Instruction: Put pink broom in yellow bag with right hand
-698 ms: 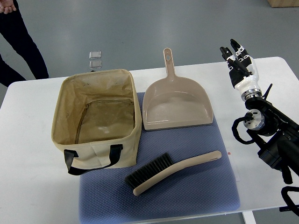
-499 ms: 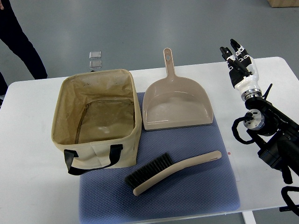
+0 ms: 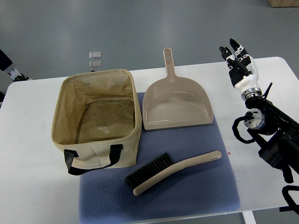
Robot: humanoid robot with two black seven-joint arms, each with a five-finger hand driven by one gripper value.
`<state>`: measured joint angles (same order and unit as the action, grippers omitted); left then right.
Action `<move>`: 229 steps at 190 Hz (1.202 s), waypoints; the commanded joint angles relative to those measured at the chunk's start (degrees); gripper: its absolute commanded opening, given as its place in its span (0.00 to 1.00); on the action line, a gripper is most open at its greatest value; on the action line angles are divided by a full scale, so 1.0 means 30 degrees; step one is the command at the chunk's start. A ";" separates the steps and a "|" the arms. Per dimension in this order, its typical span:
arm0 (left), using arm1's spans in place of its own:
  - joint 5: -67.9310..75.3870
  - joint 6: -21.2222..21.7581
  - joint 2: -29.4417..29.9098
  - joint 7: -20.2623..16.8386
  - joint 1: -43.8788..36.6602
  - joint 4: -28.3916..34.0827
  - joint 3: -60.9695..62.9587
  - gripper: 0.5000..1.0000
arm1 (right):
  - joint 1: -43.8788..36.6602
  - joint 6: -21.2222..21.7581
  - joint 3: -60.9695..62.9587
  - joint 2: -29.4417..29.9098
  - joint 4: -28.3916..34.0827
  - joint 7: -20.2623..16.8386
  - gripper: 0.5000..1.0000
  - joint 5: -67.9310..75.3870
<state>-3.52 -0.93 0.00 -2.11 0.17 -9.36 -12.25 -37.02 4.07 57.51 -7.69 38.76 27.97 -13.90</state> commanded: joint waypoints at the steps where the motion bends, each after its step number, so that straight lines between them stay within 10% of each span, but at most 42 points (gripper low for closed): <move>1: 0.0000 -0.0011 0.0000 0.0000 0.0000 0.0014 -0.0018 1.00 | -0.0170 -0.0157 -0.0126 -0.0249 0.0000 -0.0038 0.86 -0.0259; 229: 0.0000 -0.0011 0.0000 0.0000 0.0000 0.0014 -0.0018 1.00 | -1.3676 0.0253 -1.8818 -0.6577 0.0088 -0.1854 0.86 -0.7701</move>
<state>-3.52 -0.97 0.00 -2.11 0.18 -9.31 -12.29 -74.80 4.75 6.20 -27.38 38.87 22.40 -32.05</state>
